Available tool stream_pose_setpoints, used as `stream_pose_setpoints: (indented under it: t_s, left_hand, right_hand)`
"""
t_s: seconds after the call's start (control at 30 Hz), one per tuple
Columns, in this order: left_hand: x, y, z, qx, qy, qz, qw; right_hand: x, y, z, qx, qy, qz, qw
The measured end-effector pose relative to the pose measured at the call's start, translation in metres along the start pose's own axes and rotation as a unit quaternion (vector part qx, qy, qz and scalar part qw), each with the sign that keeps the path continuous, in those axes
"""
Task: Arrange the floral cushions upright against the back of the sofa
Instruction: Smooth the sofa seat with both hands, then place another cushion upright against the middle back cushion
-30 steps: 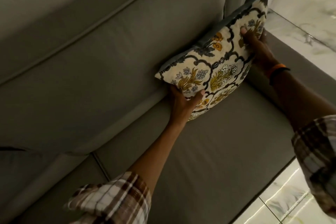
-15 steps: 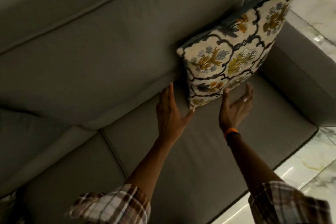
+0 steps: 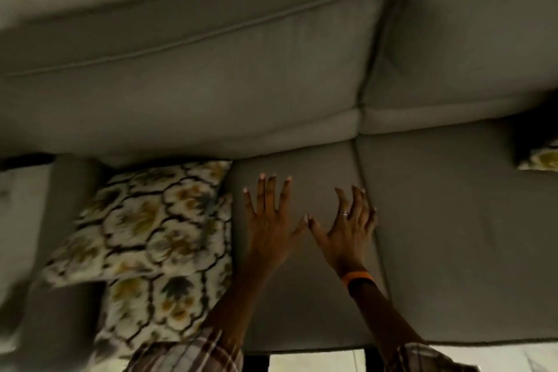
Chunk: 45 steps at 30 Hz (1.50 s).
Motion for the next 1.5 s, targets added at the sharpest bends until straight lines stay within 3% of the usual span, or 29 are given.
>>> stream_pose_setpoints:
  t_s: [0.13,0.27,0.33,0.4,0.47,0.53,0.6,0.67,0.73,0.8,1.0,1.13,1.3,1.5]
  left_hand:
    - [0.122,0.012,-0.04,0.011,0.057,0.0,0.998]
    - [0.226,0.015,-0.065,-0.004,0.105,-0.004,0.994]
    - [0.272,0.018,-0.067,-0.024,0.137,-0.012,0.99]
    - [0.314,0.021,-0.056,-0.024,0.197,-0.055,0.979]
    - [0.36,0.016,-0.038,0.018,0.293,-0.13,0.947]
    - [0.404,-0.006,-0.022,0.073,0.366,-0.246,0.895]
    - [0.431,-0.033,-0.022,0.136,0.403,-0.349,0.835]
    - [0.439,-0.044,-0.031,0.163,0.438,-0.418,0.779]
    - [0.435,-0.038,-0.036,0.169,0.462,-0.492,0.718]
    - [0.426,-0.024,-0.034,0.188,0.46,-0.533,0.685]
    - [0.353,-0.002,-0.062,0.109,0.47,-0.54,0.69]
    - [0.238,0.002,-0.054,0.068,0.409,-0.596,0.688]
    - [0.096,-0.003,-0.021,0.093,0.339,-0.63,0.692]
    - [-0.028,0.0,0.053,0.062,0.189,-0.653,0.731]
  right_hand:
    - [0.085,-0.058,-0.023,0.016,0.066,-0.054,0.996]
    - [0.157,-0.105,-0.04,0.039,0.095,-0.02,0.994]
    - [0.186,-0.129,-0.042,0.071,0.073,0.025,0.994]
    - [0.213,-0.147,-0.038,0.144,-0.007,0.153,0.978]
    - [0.232,-0.175,-0.023,0.184,-0.107,0.348,0.913]
    - [0.235,-0.197,-0.003,0.189,-0.21,0.474,0.834]
    - [0.225,-0.212,0.011,0.214,-0.257,0.499,0.799]
    - [0.214,-0.219,0.014,0.251,-0.255,0.502,0.787]
    - [0.209,-0.211,0.009,0.263,-0.238,0.512,0.783]
    - [0.207,-0.194,0.0,0.247,-0.209,0.526,0.786]
    - [0.158,-0.112,-0.024,0.214,-0.196,0.57,0.769]
    - [0.094,-0.029,-0.003,0.176,-0.164,0.528,0.814]
    - [-0.014,0.076,0.041,0.182,-0.129,0.441,0.869]
    - [-0.104,0.159,0.1,0.101,-0.076,0.388,0.913]
Point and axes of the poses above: each hand's wrist, its own z-axis towards the middle knuckle, its own y-axis out of the back of the hand, x = y × z, the point moved 1 cm from there along z, towards the middle knuckle, and after that the axes turned 6 degrees about z, right-handed, at the moved point
